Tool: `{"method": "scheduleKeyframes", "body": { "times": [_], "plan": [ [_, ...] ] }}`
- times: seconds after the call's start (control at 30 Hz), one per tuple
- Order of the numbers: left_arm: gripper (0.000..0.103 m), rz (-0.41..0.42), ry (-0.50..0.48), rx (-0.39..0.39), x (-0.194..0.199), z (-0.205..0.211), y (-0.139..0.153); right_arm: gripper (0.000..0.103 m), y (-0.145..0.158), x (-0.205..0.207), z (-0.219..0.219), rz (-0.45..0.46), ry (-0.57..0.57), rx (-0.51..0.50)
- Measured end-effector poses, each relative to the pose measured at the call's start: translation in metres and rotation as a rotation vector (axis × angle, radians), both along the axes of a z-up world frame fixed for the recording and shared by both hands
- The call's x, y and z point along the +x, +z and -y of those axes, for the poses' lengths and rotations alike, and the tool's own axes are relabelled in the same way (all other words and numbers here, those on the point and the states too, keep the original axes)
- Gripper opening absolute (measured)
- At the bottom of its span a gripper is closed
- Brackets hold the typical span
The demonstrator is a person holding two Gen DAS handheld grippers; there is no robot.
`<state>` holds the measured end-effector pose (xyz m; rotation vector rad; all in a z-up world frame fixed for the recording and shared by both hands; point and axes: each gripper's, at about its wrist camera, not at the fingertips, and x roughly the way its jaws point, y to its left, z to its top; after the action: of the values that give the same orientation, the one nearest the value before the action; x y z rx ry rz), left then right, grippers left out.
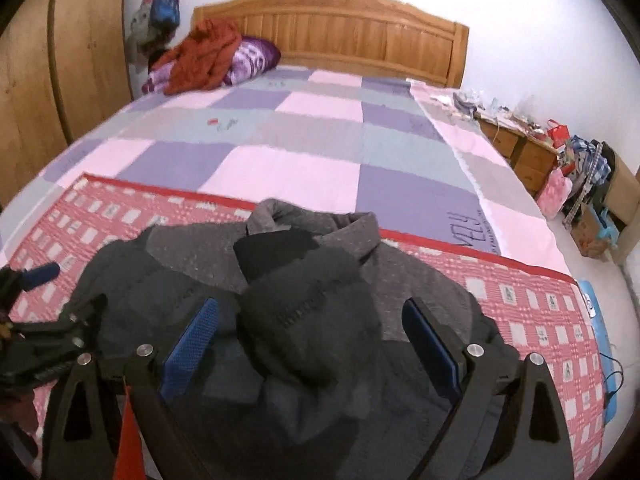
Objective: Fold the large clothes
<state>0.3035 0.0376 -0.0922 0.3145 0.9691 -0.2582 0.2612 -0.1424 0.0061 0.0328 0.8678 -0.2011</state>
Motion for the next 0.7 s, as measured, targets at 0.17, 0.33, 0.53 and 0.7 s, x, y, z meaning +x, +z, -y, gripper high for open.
{"method": "scheduleKeyframes", "body": {
  "times": [0.17,0.33,0.53,0.7],
  "plan": [
    [0.083,-0.022,0.027,-0.046,0.001,-0.005,-0.016,0.094,-0.041,0.029,-0.015,-0.155,0.030,-0.065],
    [0.085,-0.022,0.006,-0.053,0.001,-0.008,-0.018,0.033,-0.053,0.012,0.030,-0.161,-0.135,0.021],
    [0.085,-0.012,-0.027,-0.056,-0.003,-0.005,-0.016,0.031,-0.055,-0.080,0.113,-0.092,-0.405,0.216],
    [0.085,0.001,-0.056,-0.037,-0.006,-0.002,-0.016,0.044,-0.084,-0.143,0.140,-0.109,-0.457,0.357]
  ]
}}
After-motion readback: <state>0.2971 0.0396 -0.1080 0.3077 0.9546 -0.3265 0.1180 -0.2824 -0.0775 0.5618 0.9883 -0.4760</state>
